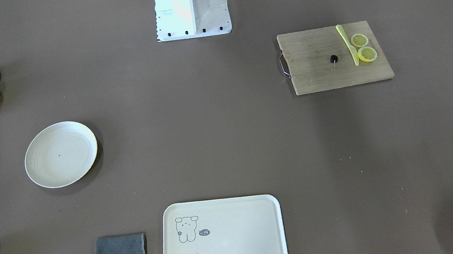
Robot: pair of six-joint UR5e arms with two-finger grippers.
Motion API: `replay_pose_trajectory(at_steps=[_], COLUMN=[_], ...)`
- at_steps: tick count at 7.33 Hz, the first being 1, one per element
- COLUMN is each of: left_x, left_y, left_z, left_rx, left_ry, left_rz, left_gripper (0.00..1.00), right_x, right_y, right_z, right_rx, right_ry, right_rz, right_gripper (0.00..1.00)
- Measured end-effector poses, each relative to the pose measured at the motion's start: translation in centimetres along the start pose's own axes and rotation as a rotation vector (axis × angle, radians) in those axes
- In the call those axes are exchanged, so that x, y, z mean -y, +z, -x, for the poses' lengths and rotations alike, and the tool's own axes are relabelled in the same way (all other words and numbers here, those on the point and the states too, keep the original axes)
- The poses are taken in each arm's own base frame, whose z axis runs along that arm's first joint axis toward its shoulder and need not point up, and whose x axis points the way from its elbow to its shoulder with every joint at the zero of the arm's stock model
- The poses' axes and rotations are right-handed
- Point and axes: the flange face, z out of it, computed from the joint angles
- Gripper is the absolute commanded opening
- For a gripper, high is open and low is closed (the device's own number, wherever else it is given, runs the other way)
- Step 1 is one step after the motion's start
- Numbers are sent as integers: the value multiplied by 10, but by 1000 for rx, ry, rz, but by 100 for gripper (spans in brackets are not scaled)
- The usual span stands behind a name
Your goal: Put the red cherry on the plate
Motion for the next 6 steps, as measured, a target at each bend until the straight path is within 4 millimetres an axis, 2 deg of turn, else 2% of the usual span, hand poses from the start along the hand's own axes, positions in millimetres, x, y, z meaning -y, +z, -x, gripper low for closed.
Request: replay_pose_trajectory(at_steps=[2,4,6], left_x=[11,20,23], left_y=[-3,-2,11], left_z=[-10,-26,-34], left_rx=[-6,-39,-69], left_ry=[20,84,119], left_rz=[-17,-67,-98], left_gripper=[98,98,98], right_x=[8,21,30], right_y=[-5,-5,18], right_z=[8,26,56], right_rx=[1,7,31], right_ry=[-17,-90,-168], right_rz=[-13,-53,-96], right_gripper=[100,100,100])
